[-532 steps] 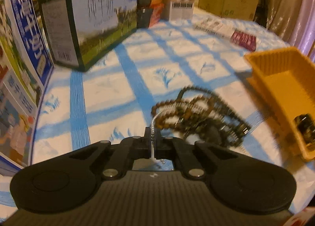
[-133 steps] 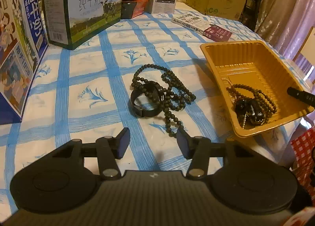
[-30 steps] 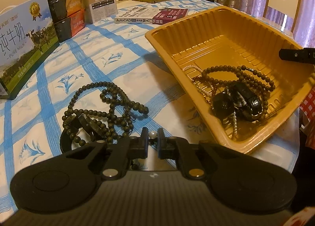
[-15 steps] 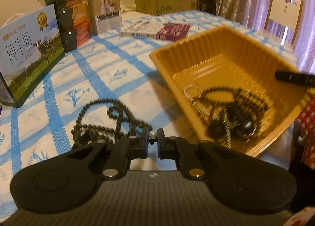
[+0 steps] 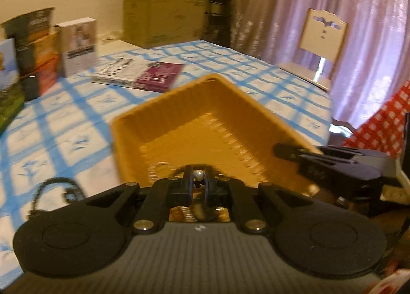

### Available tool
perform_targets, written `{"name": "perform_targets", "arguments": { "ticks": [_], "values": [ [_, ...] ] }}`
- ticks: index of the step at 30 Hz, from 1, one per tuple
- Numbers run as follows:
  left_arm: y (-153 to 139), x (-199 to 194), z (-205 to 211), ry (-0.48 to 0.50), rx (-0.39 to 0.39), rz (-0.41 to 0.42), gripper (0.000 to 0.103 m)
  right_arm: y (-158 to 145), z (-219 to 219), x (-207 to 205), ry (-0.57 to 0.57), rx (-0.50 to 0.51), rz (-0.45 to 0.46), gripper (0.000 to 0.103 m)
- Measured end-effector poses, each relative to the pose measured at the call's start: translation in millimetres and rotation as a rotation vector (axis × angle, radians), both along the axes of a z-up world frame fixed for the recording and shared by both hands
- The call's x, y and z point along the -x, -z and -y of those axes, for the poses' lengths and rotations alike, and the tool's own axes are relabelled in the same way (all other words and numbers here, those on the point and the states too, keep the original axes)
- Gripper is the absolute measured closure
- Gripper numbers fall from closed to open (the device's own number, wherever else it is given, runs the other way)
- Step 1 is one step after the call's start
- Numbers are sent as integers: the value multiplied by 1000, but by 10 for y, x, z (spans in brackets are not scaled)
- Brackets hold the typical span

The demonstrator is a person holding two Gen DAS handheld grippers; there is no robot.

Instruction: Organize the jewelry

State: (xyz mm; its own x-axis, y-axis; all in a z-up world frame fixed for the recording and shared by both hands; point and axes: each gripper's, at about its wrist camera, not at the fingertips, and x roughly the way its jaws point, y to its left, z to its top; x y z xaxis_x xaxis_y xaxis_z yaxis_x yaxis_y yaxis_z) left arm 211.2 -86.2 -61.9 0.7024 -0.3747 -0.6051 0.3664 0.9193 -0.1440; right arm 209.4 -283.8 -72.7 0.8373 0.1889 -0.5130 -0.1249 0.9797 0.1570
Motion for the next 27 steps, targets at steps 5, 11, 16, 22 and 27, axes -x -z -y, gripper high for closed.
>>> {"name": "perform_targets", "arguments": {
  "ticks": [5, 11, 16, 22, 27],
  "values": [
    [101, -100, 219, 47, 36, -43, 96, -2, 3, 1, -1, -3, 0, 96],
    [211, -173, 371, 83, 44, -79, 96, -2, 6, 1, -1, -2, 0, 96],
    [243, -168, 382, 91, 68, -92, 87, -3, 8, 0, 0, -3, 0, 96],
    [133, -72, 230, 44, 97, -72, 77, -4, 7, 7, -1, -3, 0, 96],
    [32, 176, -83, -37, 82, -41, 70, -5, 10, 8, 0, -4, 0, 96]
  ]
}}
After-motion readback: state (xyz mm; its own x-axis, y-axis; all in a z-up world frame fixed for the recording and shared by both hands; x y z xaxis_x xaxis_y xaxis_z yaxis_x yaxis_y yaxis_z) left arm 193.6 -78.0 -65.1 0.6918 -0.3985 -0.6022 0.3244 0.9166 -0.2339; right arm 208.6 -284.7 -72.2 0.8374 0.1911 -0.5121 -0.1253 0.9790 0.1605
